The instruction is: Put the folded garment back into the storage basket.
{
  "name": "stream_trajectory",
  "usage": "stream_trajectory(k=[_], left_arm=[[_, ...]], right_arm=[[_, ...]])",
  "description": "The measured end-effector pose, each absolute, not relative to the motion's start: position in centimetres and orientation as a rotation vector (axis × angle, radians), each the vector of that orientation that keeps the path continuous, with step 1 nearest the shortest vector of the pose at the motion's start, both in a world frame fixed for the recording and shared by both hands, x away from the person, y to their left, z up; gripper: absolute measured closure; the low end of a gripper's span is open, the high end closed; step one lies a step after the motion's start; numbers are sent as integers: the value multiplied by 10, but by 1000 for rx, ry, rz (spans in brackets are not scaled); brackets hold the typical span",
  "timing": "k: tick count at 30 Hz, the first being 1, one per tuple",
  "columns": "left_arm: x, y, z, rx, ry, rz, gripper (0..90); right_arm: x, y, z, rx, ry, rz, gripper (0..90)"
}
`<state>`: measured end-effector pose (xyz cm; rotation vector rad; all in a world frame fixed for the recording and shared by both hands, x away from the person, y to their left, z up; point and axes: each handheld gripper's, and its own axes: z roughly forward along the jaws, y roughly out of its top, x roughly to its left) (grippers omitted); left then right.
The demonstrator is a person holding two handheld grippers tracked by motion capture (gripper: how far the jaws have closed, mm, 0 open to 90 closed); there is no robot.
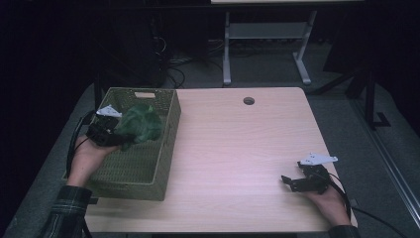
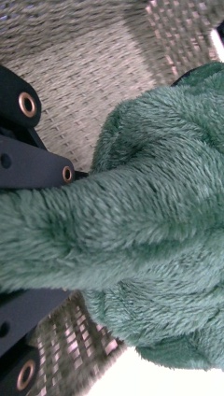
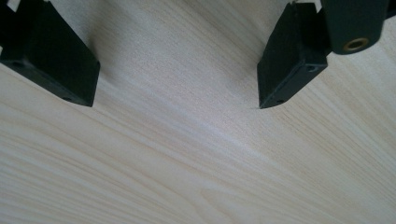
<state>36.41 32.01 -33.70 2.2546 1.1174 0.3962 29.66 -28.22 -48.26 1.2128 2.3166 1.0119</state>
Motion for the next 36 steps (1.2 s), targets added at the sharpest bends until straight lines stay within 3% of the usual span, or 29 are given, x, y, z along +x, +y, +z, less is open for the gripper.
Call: stream_trajectory(k=[24, 32, 36], left_arm=[[386, 328, -402, 2370, 1247, 254, 739], [387, 327, -408, 2402, 1258, 217, 650], [387, 327, -408, 2396, 1262, 243, 519]], right_arm=[[297, -282, -483, 1214, 2315, 1011, 128], [297, -282, -483, 1214, 2315, 1012, 127], [297, -282, -483, 1214, 2315, 1012, 128]])
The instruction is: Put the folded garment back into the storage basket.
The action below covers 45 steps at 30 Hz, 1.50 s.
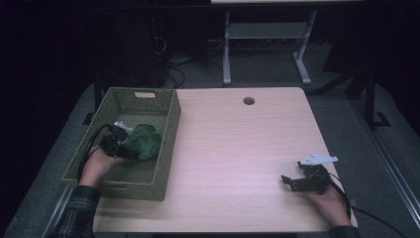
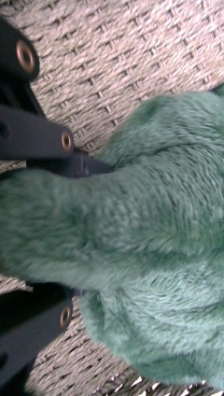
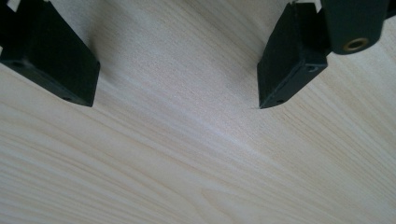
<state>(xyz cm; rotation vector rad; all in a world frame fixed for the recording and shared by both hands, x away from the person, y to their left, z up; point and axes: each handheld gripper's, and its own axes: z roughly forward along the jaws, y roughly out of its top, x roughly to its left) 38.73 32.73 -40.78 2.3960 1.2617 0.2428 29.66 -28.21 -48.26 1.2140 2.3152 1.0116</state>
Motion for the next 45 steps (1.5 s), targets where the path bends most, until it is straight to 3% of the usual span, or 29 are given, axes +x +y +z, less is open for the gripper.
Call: stream_trajectory(k=[8, 16, 45], left_arm=[[384, 331, -400, 2345, 1242, 286, 261], [383, 338, -379, 2285, 1212, 333, 150], [359, 244, -322, 2191, 939, 412, 139]], right_arm=[[296, -282, -483, 1220, 2310, 1012, 127], [296, -282, -483, 1226, 2304, 1009, 127], [298, -282, -483, 1232, 2302, 1007, 127]])
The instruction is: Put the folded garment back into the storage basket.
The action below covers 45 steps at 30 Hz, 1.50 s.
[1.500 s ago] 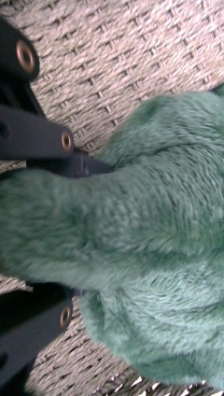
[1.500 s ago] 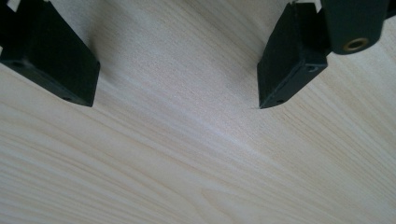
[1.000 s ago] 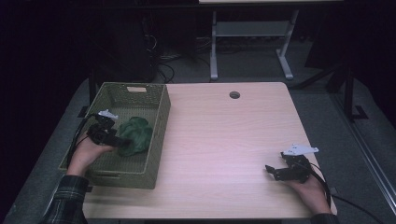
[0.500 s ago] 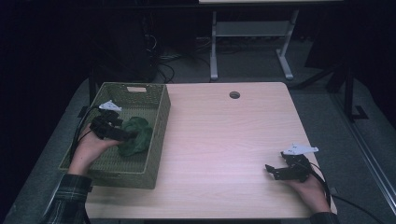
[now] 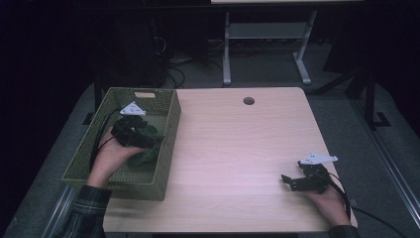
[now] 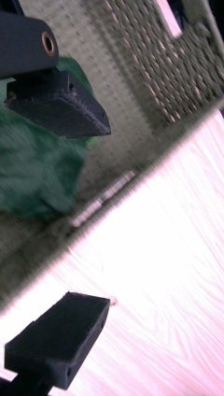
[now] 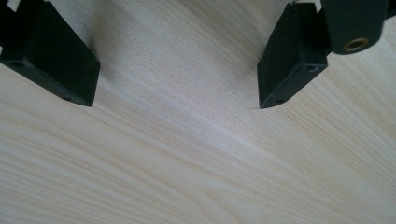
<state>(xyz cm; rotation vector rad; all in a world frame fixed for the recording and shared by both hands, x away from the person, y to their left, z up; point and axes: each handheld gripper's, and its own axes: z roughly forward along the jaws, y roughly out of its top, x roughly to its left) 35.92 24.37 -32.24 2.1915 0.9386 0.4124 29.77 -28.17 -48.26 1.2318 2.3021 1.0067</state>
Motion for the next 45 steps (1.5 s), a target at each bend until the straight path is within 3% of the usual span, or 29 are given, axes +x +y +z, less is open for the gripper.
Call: stream_trajectory(k=[10, 25, 35, 45], left_arm=[[350, 194, -319, 2173, 839, 377, 143], [334, 126, -342, 2175, 732, 315, 143], [324, 94, -374, 2187, 695, 317, 140], [324, 86, -416, 2242, 683, 305, 136]], right_arm=[[298, -282, -483, 1232, 2302, 1007, 127], [298, -282, -483, 1233, 2302, 1007, 127], [298, -282, -483, 1233, 2301, 1007, 127], [297, -282, -483, 1233, 2302, 1006, 128]])
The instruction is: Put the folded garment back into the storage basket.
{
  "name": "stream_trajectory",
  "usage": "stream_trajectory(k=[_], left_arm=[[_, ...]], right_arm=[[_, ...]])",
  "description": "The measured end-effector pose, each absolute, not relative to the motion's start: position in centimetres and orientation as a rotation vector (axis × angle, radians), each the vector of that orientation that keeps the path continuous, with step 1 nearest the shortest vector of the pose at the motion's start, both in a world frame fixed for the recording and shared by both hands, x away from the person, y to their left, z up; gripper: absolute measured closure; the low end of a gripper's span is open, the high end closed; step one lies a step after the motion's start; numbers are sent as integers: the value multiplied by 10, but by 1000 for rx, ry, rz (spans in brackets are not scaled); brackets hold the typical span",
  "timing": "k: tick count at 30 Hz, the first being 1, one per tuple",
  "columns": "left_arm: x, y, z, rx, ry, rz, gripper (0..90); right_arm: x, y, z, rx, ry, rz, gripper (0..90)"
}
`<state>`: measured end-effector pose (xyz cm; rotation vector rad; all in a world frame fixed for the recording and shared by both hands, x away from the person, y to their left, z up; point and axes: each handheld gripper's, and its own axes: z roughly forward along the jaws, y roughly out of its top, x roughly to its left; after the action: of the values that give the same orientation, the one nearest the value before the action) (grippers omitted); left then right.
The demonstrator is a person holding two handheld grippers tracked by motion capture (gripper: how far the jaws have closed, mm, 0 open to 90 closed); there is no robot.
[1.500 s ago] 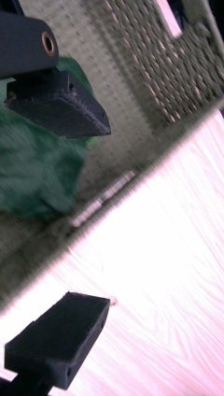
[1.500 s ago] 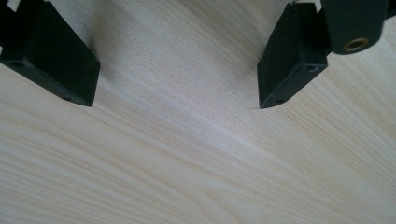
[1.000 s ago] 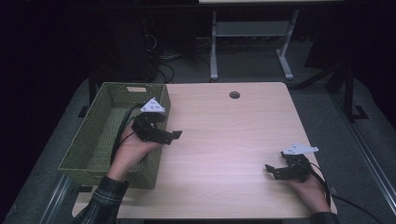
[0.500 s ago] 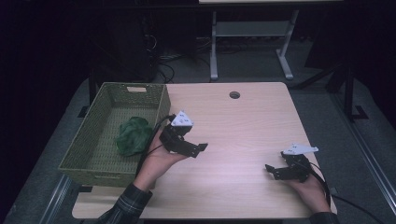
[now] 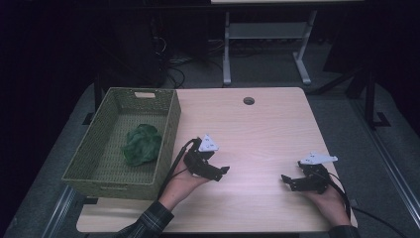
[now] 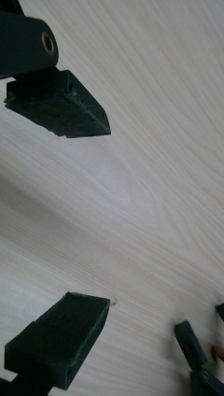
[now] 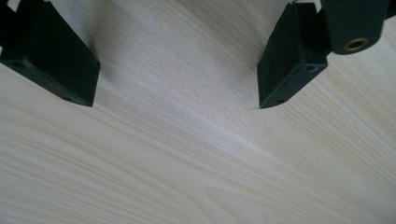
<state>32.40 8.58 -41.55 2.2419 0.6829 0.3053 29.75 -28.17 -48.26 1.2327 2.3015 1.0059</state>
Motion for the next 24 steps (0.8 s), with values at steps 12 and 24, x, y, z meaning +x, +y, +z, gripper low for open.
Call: stream_trajectory(k=[12, 24], left_arm=[[332, 89, -455, 2289, 750, 346, 134], [332, 91, -478, 2243, 745, 314, 128]], right_arm=[[297, -282, -483, 1233, 2301, 1006, 128], [297, -282, -483, 1233, 2302, 1006, 127]])
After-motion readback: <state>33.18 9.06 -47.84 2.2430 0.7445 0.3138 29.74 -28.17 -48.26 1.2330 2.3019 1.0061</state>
